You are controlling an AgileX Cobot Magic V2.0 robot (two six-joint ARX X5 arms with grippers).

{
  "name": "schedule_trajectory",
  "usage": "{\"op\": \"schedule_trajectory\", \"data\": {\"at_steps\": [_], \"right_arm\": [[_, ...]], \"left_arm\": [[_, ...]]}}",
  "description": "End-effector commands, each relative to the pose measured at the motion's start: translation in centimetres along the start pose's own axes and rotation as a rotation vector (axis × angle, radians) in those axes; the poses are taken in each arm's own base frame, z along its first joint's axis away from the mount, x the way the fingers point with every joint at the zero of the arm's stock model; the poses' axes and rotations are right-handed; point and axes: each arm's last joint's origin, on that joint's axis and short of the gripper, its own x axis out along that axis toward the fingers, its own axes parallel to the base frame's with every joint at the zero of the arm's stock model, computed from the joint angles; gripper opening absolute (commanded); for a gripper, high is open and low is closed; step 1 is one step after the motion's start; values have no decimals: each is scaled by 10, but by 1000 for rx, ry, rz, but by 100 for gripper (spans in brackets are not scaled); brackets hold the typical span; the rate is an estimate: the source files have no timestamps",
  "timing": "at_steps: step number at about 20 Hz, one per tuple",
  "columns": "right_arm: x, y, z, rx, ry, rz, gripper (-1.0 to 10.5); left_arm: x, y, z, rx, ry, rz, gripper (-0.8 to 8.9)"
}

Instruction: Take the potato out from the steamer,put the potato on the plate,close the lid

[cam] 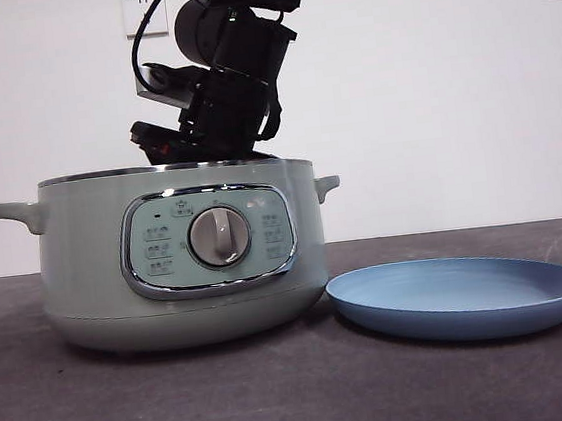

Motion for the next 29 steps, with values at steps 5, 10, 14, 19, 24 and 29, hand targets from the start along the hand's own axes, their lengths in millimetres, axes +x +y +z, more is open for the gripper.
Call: {"op": "schedule_trajectory", "data": {"at_steps": [5, 10, 14, 19, 24, 29], "right_arm": [[-72, 13, 19, -7, -59, -13, -8], [-204, 36, 17, -70, -313, -72, -8], [-284, 42, -12, -84, -424, -173, -9], [-341, 31, -60, 71, -374, -296, -8], [-351, 9, -81, 250, -320, -336, -8], [-346, -21, -89, 385, -291, -374, -9]], "left_arm": [[26, -6, 10, 13, 15, -1, -8], [88, -24, 16, 53, 148, -24, -9], [125, -37, 19, 69, 184, -105, -9], [157, -51, 25, 57, 135, -299, -8], [173, -60, 27, 46, 114, -419, -8], [194, -68, 23, 44, 152, -474, -8]]}}
